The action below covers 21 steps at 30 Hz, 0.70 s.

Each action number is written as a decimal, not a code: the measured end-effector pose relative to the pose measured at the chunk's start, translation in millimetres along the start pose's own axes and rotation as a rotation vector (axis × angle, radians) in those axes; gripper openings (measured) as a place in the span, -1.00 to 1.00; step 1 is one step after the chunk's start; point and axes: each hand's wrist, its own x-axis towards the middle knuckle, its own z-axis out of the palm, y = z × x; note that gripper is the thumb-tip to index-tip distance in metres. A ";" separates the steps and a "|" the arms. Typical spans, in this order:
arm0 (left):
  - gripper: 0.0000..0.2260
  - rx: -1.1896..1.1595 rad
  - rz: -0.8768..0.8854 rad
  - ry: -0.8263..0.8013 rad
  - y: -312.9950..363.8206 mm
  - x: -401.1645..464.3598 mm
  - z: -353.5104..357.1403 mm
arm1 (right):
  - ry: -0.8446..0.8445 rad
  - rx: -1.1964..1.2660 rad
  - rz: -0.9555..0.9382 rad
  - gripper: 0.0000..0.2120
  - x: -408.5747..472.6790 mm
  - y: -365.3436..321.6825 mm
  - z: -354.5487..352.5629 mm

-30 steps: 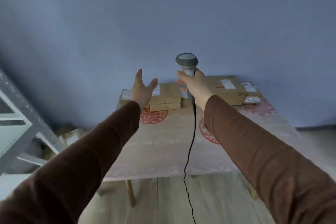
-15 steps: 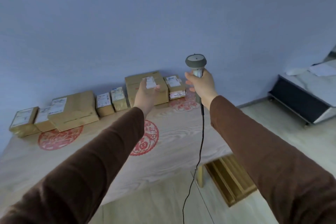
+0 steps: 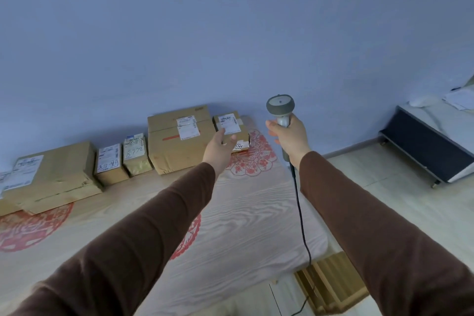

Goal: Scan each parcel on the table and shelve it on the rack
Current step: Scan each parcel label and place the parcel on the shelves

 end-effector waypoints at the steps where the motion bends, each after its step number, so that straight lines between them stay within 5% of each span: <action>1: -0.44 -0.007 -0.013 -0.008 -4.9 11.0 4.1 | 0.000 0.001 0.010 -0.81 10.5 6.6 4.9; 15: -0.43 -0.096 -0.206 0.131 -45.9 141.8 61.3 | -0.104 0.078 0.123 -0.87 152.5 90.5 75.9; 21: -0.41 -0.075 -0.278 0.195 -58.5 202.4 79.8 | -0.189 0.059 0.228 -0.74 208.8 124.4 97.8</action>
